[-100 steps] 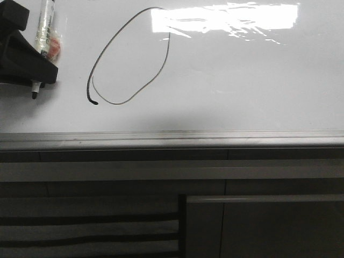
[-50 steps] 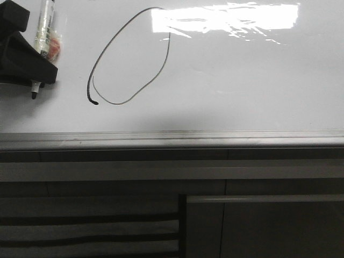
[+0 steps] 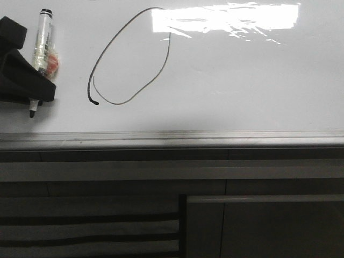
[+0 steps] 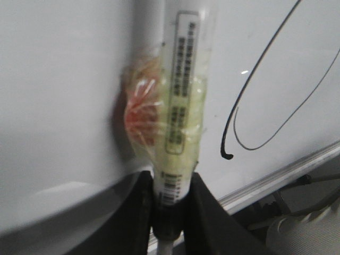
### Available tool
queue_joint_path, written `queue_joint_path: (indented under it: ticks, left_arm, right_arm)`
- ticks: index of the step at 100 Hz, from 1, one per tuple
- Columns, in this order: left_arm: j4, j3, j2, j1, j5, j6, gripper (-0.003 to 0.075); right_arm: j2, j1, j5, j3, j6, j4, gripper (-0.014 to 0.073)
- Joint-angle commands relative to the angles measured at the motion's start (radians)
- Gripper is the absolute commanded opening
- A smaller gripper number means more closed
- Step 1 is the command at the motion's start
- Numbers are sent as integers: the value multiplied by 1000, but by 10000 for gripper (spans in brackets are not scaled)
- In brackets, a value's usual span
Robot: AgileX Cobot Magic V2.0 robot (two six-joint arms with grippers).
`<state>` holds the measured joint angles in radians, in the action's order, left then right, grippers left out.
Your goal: Write number 0 on whiteboard
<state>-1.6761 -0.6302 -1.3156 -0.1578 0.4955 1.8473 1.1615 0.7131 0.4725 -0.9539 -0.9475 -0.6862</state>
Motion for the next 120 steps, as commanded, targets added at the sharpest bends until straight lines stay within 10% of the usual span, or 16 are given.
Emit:
queue_joint_path:
  ticks: [1,47,78,120]
  left_arm:
    - [32,-20,21,-6,-32,15,-20]
    - [32,-22,21,-6,-88,15,-11]
    - [32,-22,21,-6,-86,15,424]
    - [32,-22,41,-6,13,15,430]
  right_arm:
    - [-27,2,-37,-31,-4,-21,651]
    - [-27,2,-33,-31,-4,-21,651]
    - [-27,2,-25,-31,-4,-21,651]
    - [-37,2,-18,-31,-3,-35,651]
